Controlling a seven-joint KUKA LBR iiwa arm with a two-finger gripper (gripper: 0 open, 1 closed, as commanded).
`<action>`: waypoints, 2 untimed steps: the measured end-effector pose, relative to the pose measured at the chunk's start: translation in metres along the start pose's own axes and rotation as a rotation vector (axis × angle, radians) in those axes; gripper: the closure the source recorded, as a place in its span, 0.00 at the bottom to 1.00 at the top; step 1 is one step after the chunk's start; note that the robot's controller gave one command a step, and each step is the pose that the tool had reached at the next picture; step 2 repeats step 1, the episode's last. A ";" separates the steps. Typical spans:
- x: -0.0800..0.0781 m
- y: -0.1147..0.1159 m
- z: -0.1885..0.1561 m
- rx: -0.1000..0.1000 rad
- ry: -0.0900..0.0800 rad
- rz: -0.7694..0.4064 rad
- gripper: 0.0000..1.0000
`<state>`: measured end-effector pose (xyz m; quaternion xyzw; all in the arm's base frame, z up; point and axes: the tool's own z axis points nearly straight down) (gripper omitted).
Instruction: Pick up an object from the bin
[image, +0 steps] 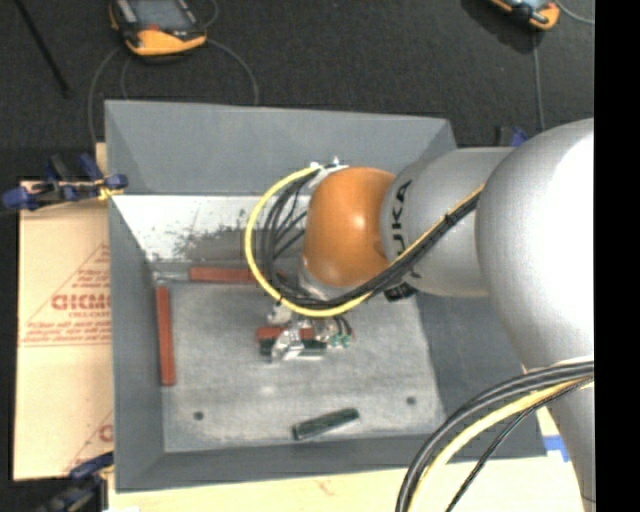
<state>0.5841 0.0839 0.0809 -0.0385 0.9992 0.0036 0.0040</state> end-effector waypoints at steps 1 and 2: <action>0.004 0.005 -0.124 0.005 0.003 0.047 1.00; 0.004 0.005 -0.124 0.005 0.003 0.047 1.00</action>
Offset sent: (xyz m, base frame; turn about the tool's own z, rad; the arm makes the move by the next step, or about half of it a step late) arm 0.0000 0.0000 0.0000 0.0000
